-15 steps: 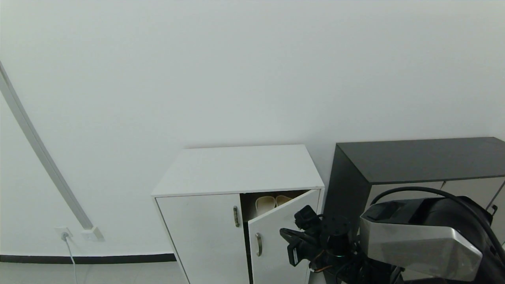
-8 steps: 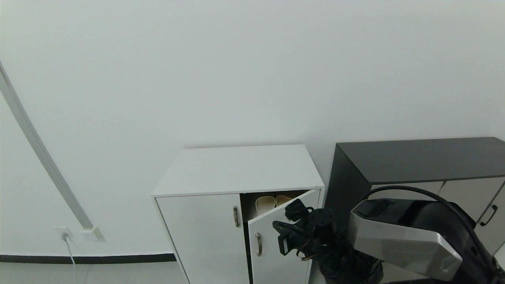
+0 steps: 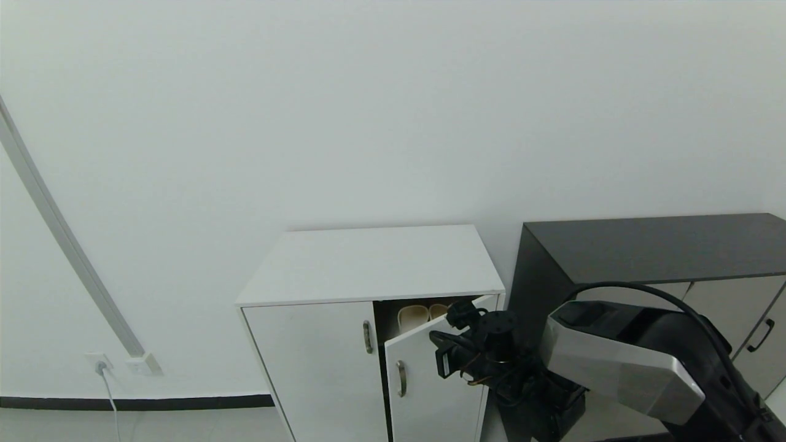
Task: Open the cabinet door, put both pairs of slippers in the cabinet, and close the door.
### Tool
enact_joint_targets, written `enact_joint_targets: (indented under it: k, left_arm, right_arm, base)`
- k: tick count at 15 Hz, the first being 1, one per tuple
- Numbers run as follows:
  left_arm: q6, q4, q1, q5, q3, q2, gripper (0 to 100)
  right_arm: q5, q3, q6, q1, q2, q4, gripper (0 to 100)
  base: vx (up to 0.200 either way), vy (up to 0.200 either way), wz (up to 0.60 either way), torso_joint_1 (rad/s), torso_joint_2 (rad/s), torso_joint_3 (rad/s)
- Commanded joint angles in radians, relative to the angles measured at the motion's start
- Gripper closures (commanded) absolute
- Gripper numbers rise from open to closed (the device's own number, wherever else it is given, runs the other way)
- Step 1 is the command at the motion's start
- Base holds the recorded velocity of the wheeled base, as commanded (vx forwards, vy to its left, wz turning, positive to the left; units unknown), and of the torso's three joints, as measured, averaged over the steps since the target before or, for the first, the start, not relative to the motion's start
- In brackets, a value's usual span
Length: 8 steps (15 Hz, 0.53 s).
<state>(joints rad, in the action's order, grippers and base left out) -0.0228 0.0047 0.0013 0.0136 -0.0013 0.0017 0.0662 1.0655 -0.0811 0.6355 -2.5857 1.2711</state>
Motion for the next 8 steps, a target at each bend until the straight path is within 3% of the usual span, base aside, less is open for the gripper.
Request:
enact_joint_targets:
  k: [1,8]
  left_arm:
    - [0.000,0.000,0.000,0.000,0.000,0.000,100]
    - [0.000,0.001,0.000,0.000,0.000,0.000,100]
  right_arm:
    - [-0.003,0.031,0.000,-0.014,-0.014,-0.010,100]
    - [-0.016,0.165,0.000,-0.056,-0.056,-0.084,100]
  base:
    - [0.000,0.000,0.00,0.000,0.00,0.000]
    - [0.000,0.000,0.00,0.000,0.00,0.000]
